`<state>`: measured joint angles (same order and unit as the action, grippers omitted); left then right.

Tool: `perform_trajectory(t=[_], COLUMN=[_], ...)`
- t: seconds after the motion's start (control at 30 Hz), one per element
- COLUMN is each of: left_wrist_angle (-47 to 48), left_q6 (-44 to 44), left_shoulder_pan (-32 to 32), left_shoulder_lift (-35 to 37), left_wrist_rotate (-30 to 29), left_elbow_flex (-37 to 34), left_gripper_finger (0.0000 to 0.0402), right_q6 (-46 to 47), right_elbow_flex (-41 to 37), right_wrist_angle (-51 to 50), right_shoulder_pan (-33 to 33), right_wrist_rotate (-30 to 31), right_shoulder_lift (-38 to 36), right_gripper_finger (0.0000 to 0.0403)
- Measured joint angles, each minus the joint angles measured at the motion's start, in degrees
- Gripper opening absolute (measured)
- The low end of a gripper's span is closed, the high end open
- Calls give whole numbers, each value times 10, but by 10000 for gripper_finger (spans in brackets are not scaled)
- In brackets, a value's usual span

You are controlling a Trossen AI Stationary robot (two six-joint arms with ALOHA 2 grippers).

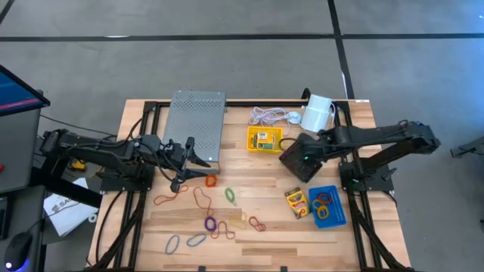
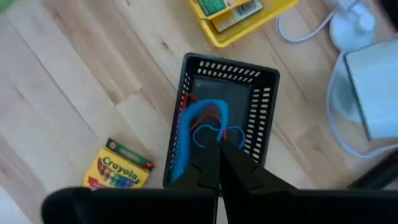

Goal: Pick & Place Office Desk Supplies
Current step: Put the blue rubber band into the black bin

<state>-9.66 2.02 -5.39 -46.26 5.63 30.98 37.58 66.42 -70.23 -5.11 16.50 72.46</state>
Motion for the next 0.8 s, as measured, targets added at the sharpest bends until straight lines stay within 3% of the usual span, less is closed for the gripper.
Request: perform_trajectory(t=[0.33,0.47,0.8], left_wrist_angle=[-68,-82,-113], left_q6=[15,15,25], left_shoulder_pan=[0,0,0], left_shoulder_lift=[-38,-70,-117], left_wrist_rotate=[2,2,-1], left_elbow_flex=[-7,-8,-8], left_gripper_finger=[135,135,135], right_q6=[-19,-39,-94], right_elbow_flex=[-192,-228,-229], right_wrist_angle=[157,204,247], right_shoulder_pan=[99,122,149], right_wrist_rotate=[-93,-124,-150], right_shoulder_lift=[-92,-75,24], right_gripper_finger=[0,0,0])
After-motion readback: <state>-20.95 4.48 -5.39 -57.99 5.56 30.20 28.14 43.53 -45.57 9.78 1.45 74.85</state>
